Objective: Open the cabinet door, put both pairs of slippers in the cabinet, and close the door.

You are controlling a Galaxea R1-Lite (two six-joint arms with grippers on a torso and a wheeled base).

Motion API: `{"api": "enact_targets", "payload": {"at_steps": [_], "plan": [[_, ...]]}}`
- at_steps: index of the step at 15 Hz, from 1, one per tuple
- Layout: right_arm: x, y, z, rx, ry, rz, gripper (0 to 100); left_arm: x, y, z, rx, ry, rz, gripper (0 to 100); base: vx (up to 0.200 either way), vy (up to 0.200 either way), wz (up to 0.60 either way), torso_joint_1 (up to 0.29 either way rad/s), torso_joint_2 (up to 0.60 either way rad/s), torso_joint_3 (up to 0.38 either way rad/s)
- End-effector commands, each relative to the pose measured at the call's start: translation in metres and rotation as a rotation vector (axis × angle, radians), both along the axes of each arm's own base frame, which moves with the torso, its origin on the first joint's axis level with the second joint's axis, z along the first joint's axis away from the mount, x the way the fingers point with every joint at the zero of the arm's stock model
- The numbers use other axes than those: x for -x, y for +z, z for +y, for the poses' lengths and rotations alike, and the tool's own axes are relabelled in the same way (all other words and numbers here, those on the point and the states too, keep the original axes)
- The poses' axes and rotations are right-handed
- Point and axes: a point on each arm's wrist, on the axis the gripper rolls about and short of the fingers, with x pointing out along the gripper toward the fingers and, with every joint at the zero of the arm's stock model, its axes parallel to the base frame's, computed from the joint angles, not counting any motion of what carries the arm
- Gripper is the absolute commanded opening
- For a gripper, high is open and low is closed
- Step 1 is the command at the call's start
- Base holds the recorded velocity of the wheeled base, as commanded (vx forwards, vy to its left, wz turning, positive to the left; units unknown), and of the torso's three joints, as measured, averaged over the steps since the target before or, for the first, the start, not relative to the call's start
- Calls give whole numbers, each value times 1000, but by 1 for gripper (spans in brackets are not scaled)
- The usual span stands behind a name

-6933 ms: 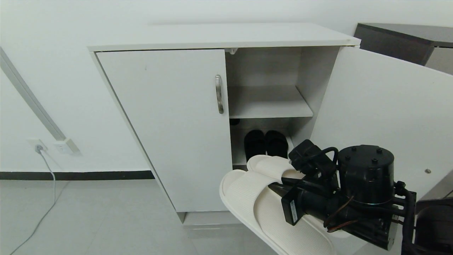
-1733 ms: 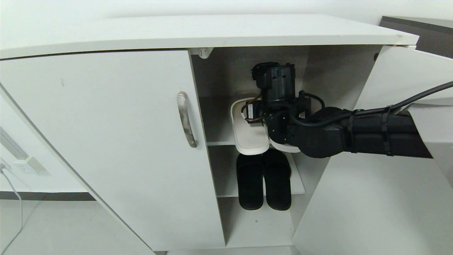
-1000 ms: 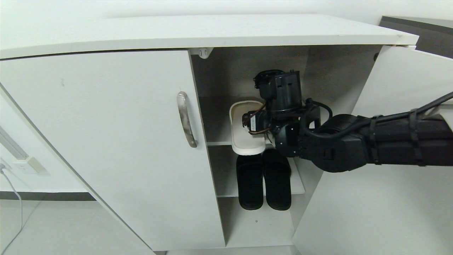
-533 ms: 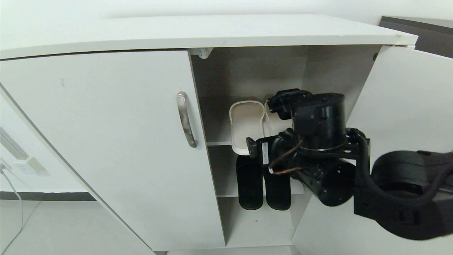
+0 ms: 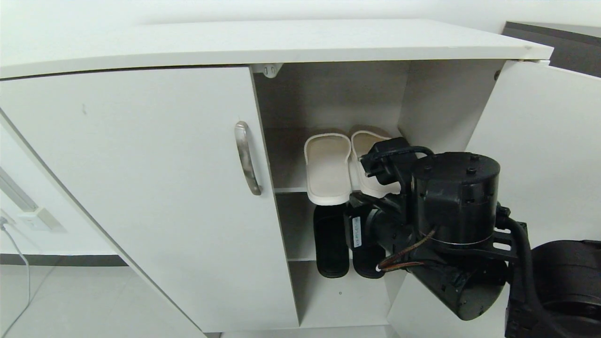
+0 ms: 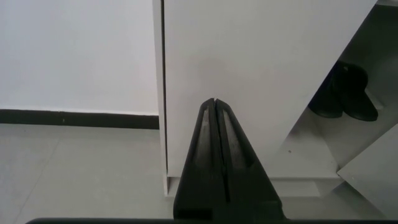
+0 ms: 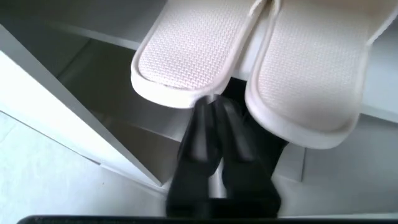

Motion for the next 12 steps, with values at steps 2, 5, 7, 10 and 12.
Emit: {"api": "enact_targets", "payload": {"at_steps": [2,5,7,10,12], "plan": [[-2,-5,4,11,1,7,0,0,0,0,1,1,1,0,0,0,0,0,0,0],[-5,-14,9,14,-3,5,0,0,0,0,-1,-1,1,0,0,0,0,0,0,0],[-5,-13,9,12,-4,1,0,0,0,0,1,-2,1,0,-100,0,0,1,1,1],[-6,-13,9,12,-5,1,0,0,0,0,1,-2,1,0,-200,0,0,10,1,1],[-5,-13,9,12,-5,0,0,0,0,0,1,-2,1,0,-200,0,0,-7,7,5]]}}
